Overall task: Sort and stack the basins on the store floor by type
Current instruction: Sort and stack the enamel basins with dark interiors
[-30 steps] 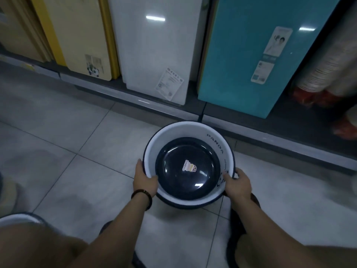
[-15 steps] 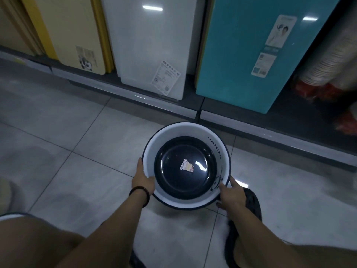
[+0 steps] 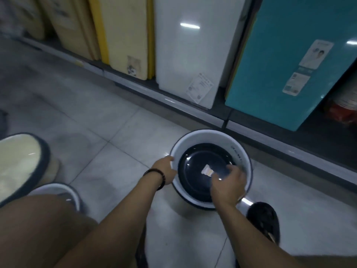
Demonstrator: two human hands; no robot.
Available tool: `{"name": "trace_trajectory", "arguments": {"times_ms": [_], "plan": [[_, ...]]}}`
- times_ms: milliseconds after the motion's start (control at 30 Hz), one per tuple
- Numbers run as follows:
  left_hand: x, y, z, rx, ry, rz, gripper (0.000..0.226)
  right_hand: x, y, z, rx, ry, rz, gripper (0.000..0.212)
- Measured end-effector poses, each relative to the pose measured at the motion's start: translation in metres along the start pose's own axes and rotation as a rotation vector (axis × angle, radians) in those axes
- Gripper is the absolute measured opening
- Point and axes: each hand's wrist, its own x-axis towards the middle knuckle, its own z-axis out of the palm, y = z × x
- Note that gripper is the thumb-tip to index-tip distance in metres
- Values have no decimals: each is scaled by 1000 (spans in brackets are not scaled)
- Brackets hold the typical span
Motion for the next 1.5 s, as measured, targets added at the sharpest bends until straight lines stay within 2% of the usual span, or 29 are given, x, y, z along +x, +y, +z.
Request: {"name": "trace_trajectory", "arguments": {"times_ms": [67,133,233,300,367,467,567,767,833,867,900,933,1000,1167,1333,1433,1500], "plan": [[-32,-1,-36,178,-76,3,53,-27,-40,20,139,-239,-82,36],[-75,-15,-76,342,-90,-19,53,-69,-86,43,247,-606,-48,30],[-142,-54,-135,482,47,-95,54,-149,-141,69,361,-1061,71,28],[-181,-98,-170,461,172,-177,52,-203,-158,79,318,-1226,66,21],[-210,-150,-197,392,276,-259,46,-249,-158,88,247,-1301,28,15],[-229,-226,-215,272,373,-376,37,-295,-145,108,137,-1342,39,12],[-224,-281,-213,80,449,-418,35,-316,-137,142,56,-1345,57,14],[-191,-321,-213,-148,475,-361,37,-331,-137,230,-45,-1273,149,14],[-184,-328,-212,-162,481,-358,34,-329,-112,284,-24,-1271,179,44],[-180,-331,-212,-165,478,-360,34,-335,-115,291,-24,-1267,211,68],[-178,-333,-214,-167,478,-364,35,-342,-119,293,-37,-1282,255,81],[-176,-334,-216,-162,488,-363,37,-351,-129,287,-44,-1291,292,77],[-172,-334,-219,-162,521,-349,39,-358,-132,289,-25,-1281,369,55],[-168,-336,-219,-188,506,-371,40,-359,-129,305,84,-1263,489,50],[-156,-323,-217,-123,467,-367,40,-342,-139,295,158,-1103,224,48],[-153,-310,-220,-82,425,-371,46,-308,-144,263,255,-1082,84,28],[-150,-301,-219,-71,388,-397,54,-281,-156,233,330,-1055,89,18]]}}
